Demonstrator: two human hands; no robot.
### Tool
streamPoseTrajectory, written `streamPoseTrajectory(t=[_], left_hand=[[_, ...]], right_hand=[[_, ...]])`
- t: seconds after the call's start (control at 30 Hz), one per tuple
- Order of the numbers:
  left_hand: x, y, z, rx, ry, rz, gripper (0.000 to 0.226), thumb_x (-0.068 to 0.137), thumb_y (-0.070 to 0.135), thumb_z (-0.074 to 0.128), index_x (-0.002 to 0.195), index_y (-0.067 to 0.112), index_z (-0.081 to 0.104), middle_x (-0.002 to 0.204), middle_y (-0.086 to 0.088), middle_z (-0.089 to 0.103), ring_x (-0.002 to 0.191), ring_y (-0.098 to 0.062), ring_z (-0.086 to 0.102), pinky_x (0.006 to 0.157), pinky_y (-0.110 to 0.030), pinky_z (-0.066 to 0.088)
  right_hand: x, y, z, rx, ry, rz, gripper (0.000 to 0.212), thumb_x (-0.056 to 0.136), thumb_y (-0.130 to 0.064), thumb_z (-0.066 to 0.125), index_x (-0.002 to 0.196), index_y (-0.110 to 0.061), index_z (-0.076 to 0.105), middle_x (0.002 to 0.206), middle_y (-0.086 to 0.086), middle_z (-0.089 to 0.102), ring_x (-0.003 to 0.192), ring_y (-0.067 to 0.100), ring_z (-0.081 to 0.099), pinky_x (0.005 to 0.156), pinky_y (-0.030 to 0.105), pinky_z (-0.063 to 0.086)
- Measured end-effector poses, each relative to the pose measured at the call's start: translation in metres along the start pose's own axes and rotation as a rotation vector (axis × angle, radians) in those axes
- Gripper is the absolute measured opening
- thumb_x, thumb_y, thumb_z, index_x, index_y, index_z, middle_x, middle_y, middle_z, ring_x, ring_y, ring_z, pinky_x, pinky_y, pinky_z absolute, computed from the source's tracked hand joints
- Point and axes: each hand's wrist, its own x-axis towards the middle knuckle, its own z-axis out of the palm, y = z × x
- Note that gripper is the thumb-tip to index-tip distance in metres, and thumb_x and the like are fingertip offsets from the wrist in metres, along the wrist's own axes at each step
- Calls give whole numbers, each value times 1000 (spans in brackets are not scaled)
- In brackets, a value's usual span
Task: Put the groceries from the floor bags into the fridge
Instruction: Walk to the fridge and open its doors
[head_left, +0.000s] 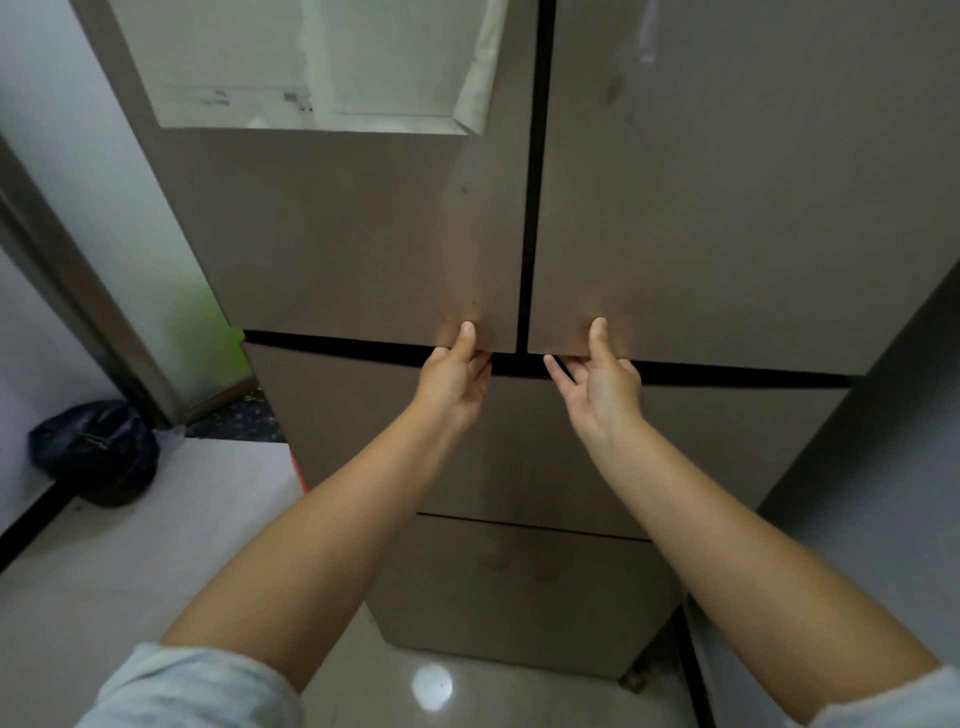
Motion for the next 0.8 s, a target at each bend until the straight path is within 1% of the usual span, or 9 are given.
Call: streamPoseTrajectory(t=[0.2,0.3,0.37,0.43,0.5,0.6,0.67,0.73,0.8], left_hand=[[6,2,-8,77,-40,-37,40,100,19,40,137,3,42,141,-14,49,122,-26,52,107,-29,31],[10,4,-10,82,-45,-49,40,99,20,43,136,5,44,128,-8,59,97,-17,60,111,-29,28],[10,4,-13,72,-42,-53,41,99,19,45,137,5,43,139,-12,51,104,-21,62,110,-28,32],[10,5,-14,59,-36,-39,43,98,17,46,139,5,42,145,-16,43,81,-17,62,96,-22,44],[11,5,-14,86,-41,-13,44,97,17,47,140,6,41,126,-10,61,62,-8,49,73,-16,45],[-6,5,-19,160,-36,7,44,99,21,45,139,4,41,83,3,57,68,-7,51,63,-13,43],[-27,5,-30,191,-66,-15,43,101,24,39,138,1,39,105,-3,63,93,-14,61,79,-14,46],[-46,4,-52,217,-76,9,45,102,26,33,140,1,36,137,-11,51,128,-24,48,103,-26,37],[-65,9,-73,258,-71,24,42,102,30,32,133,4,44,139,-11,49,128,-24,47,106,-32,34]], right_hand=[[-27,-3,-9,-46,10,-16,17,94,-27,49,94,-11,53,122,11,57,104,23,57,71,30,51],[-42,-8,-18,-70,26,-21,27,95,-27,45,114,-9,50,114,7,56,107,21,54,87,34,44],[-56,-10,-27,-56,34,-28,25,95,-26,44,113,-9,47,109,5,57,104,20,53,94,37,41],[-67,-13,-35,-38,29,-29,17,95,-25,44,103,-11,48,99,3,59,96,17,56,95,38,41],[-76,-16,-40,-30,32,-43,13,95,-23,45,99,-12,50,95,3,60,88,16,57,91,36,43],[-91,-21,-47,-24,49,-45,13,95,-24,45,94,-13,53,103,6,59,94,19,57,92,37,45],[-101,-25,-50,-26,57,-45,13,95,-24,45,91,-15,53,103,6,59,102,22,55,98,39,45],[-112,-30,-55,-32,72,-48,15,95,-24,45,98,-12,55,96,4,59,105,23,54,101,39,44],[-123,-34,-64,-16,86,-60,24,95,-22,45,113,-8,53,104,7,61,109,23,55,104,38,43]])
